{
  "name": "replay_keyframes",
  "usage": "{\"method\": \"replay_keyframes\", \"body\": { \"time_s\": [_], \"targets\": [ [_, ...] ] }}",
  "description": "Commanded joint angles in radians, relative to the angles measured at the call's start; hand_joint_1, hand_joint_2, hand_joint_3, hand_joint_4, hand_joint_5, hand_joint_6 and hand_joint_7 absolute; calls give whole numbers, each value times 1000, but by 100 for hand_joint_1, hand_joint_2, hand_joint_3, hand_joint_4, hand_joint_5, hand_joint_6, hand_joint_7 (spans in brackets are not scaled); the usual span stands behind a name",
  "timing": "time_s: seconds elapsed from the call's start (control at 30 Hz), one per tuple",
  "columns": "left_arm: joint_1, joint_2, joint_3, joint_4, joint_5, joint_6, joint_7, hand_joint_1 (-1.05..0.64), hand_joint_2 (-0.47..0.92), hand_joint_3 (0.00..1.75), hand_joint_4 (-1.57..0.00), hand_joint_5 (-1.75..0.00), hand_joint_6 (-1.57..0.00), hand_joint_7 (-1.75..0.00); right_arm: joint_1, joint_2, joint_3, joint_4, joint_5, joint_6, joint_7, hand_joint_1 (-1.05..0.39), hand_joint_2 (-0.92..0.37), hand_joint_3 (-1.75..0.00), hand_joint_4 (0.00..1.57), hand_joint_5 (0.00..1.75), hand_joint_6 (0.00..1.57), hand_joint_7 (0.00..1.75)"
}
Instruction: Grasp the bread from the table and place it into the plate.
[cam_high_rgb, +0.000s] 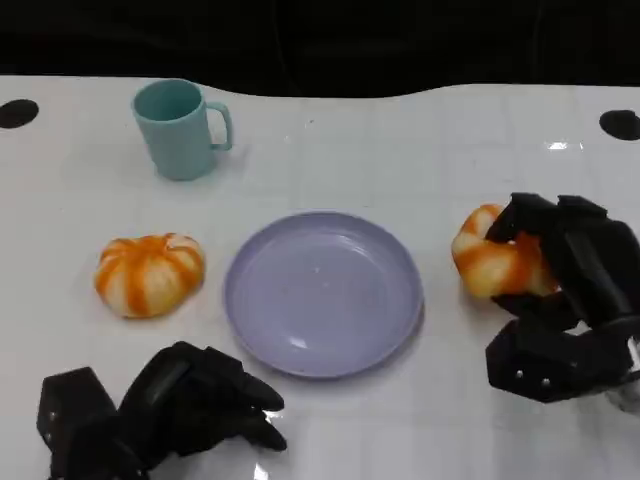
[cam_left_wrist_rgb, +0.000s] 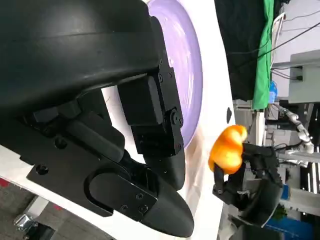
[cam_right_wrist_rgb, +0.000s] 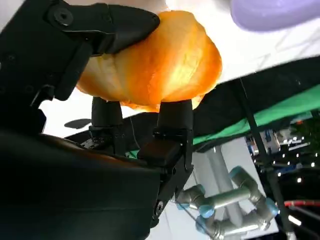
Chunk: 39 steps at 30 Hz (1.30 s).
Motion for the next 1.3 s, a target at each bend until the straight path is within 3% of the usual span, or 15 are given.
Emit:
{"method": "replay_keyframes", "body": {
  "time_s": [0.03, 0.2, 0.3, 0.57, 0.8, 1.17, 1.3],
  "targets": [
    [12, 19, 0, -3, -1, -12, -3, -105, 83, 0, -153, -25, -153, 0, -4, -15, -27, -45, 39, -37, 15, -6, -22, -147, 100, 175, 77, 175],
    [12, 16, 3, -14, -15, 33, -6, -105, 79, 0, -154, -26, -155, -1, 5, 0, -44, -110, 79, -78, 73, -6, -23, -151, 101, 175, 78, 175],
    [9, 18, -1, -10, -3, 20, 3, -105, 81, 1, -154, -27, -154, -1, 6, 14, -45, -152, 94, -105, 111, -3, -17, -158, 102, 175, 78, 175],
    [6, 19, 0, 0, -4, 9, -5, -105, 82, 1, -153, -26, -154, 0, 21, 39, -59, -233, 111, -94, 201, -6, -14, -164, 101, 175, 79, 172],
    [3, 18, -2, 8, -8, 0, -15, -105, 83, 1, -152, -26, -153, 0, 15, 89, -11, -319, 96, -106, 321, -12, -17, -163, 103, 175, 82, 167],
    [6, 17, -5, 4, -3, -4, -10, -105, 83, 0, -153, -26, -153, 0, 10, 100, -8, -324, 89, -104, 378, -15, -19, -159, 102, 175, 82, 165],
    [15, 17, -9, -12, -1, 6, -2, -105, 82, 0, -153, -26, -153, 0, -31, 148, 32, -238, 103, -128, 470, -14, -29, -151, 99, 175, 78, 172]
  ]
}}
